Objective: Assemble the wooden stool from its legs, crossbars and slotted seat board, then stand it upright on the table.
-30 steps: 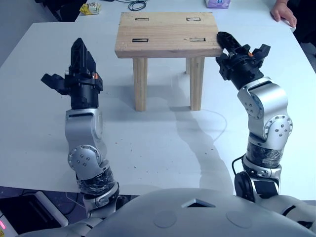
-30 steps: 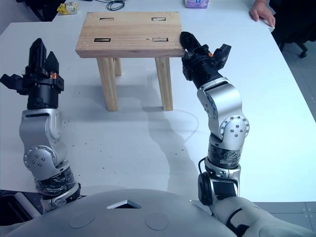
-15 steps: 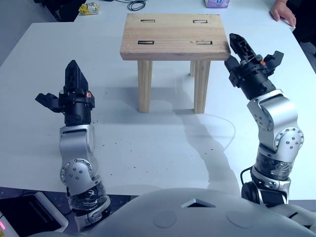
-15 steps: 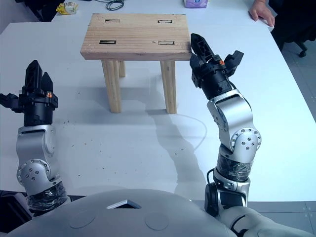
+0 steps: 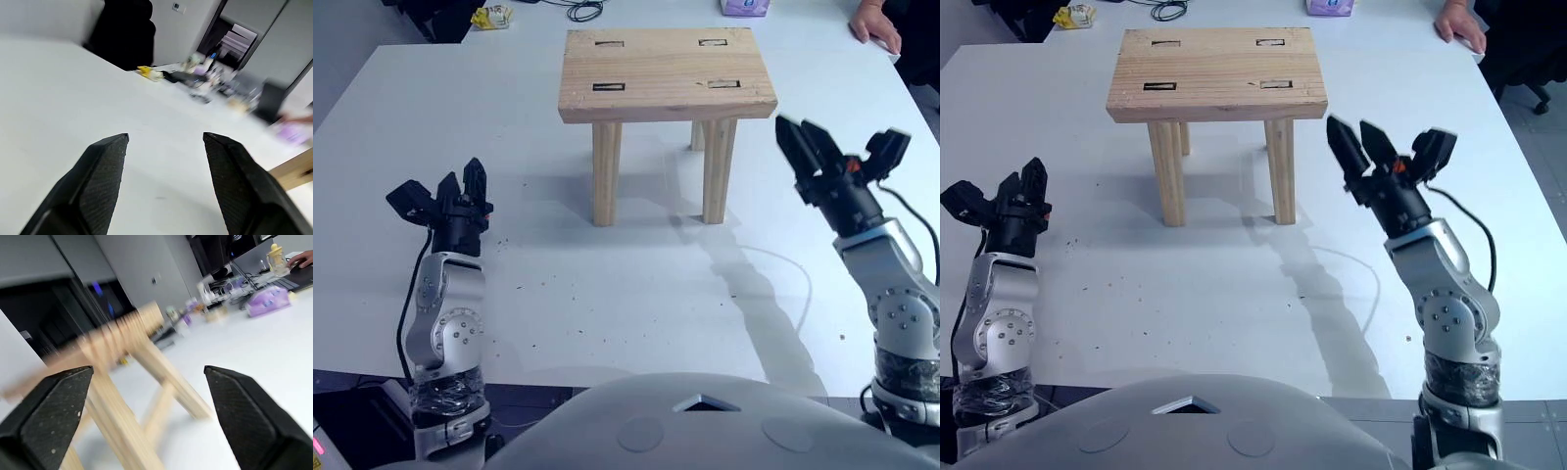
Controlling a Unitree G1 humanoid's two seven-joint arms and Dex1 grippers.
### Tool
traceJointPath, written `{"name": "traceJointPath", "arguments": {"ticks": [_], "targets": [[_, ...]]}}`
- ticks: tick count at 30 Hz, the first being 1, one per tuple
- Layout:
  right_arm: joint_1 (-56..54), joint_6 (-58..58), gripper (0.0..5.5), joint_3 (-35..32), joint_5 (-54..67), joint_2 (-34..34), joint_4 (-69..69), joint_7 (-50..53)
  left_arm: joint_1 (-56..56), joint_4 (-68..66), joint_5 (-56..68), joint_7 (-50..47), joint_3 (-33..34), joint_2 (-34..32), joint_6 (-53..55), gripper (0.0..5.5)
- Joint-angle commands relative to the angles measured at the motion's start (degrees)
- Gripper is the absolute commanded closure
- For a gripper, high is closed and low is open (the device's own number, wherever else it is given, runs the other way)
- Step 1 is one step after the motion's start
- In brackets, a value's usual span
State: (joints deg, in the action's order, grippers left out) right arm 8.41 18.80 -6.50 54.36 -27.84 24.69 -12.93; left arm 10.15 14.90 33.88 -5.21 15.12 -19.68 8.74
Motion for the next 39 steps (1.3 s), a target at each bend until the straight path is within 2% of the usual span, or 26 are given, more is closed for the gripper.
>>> {"name": "traceJointPath", "arguments": {"ticks": [1, 4, 7, 11, 16, 19, 23, 34, 39], "targets": [[5.27, -8.10, 1.32, 9.36, -19.93, 4.71, -5.31, 0.79, -1.53, -6.56, -17.14, -1.94, -5.87, -0.67, -3.94, 2.66], [6.73, -11.21, 1.32, 11.47, -27.28, 11.24, -7.33, 7.54, -3.04, -6.46, -19.24, -1.60, -6.59, 1.08, -3.82, 2.66], [8.04, -13.47, 1.32, 10.44, -35.41, 18.78, -8.37, 18.17, -5.57, -7.52, -20.53, 0.02, -6.31, 1.14, -3.45, 2.66], [3.49, -13.73, 1.32, 6.97, -42.30, 22.09, -11.16, 25.19, -7.87, -7.62, -20.77, 1.79, -6.94, 2.65, -1.85, 2.66], [-8.16, -14.44, 1.32, 3.18, -44.62, 22.93, -22.15, 26.03, -9.79, -11.38, -22.80, -0.91, -8.48, 9.51, -3.92, 2.66], [-12.62, -16.73, 1.32, 2.88, -47.08, 22.73, -29.39, 25.35, -12.91, -15.53, -26.45, -3.84, -10.03, 13.47, -6.85, 2.66], [-17.96, -16.75, 1.32, 3.49, -47.97, 22.53, -34.15, 22.38, -14.46, -18.94, -27.92, -6.91, -8.66, 17.44, -11.73, 2.66], [-36.76, -22.57, 1.32, 2.31, -50.91, 19.08, -52.27, 16.98, -19.82, -24.94, -30.96, -14.18, -5.62, 22.11, -19.56, 2.66], [-40.90, -25.38, 1.32, 1.59, -52.15, 19.28, -56.83, 17.83, -25.92, -31.21, -30.56, -12.65, -3.38, 19.15, -20.52, 2.66]]}}
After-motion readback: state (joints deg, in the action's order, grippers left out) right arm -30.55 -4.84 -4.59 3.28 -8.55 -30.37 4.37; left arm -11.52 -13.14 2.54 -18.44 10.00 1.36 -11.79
